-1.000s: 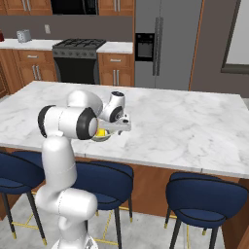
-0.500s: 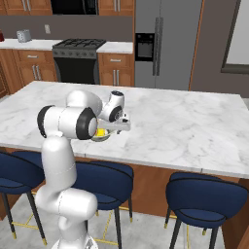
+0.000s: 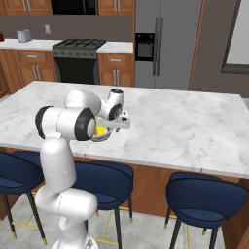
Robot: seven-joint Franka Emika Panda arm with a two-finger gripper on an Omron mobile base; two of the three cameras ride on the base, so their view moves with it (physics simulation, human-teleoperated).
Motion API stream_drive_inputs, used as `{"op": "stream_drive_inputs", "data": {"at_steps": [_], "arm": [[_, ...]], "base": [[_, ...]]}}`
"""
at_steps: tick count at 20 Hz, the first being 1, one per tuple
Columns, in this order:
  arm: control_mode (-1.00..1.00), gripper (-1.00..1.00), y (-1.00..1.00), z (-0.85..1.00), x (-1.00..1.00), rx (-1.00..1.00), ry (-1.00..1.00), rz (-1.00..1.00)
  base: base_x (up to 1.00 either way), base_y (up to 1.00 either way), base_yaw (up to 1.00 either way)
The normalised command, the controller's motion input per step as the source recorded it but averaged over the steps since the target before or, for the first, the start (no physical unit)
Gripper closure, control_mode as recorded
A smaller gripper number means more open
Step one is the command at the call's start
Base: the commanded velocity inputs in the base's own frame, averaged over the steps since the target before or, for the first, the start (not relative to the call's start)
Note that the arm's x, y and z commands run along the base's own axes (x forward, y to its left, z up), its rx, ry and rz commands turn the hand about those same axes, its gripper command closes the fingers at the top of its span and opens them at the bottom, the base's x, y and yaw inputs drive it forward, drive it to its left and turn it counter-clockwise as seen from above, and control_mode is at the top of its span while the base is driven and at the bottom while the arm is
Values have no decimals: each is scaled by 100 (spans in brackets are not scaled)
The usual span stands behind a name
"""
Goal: Place the cup inside the bowl on the dining table and move the bowl to any counter.
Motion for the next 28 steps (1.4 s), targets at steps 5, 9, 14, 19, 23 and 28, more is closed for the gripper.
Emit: {"op": "stream_drive_inputs", "data": {"at_steps": [5,9,14,19,23,28], "arm": [[-100,100,0,22,-1,1,0,0],[-100,100,0,5,0,1,0,0],[-100,100,0,0,0,0,0,0],[-100,100,0,0,0,9,0,0],[-100,100,0,0,0,15,0,0],[-100,100,0,0,0,15,0,0]], "base": [[0,0,0],[0,0,0],[0,0,0],[0,0,0],[0,0,0],[0,0,0]]}}
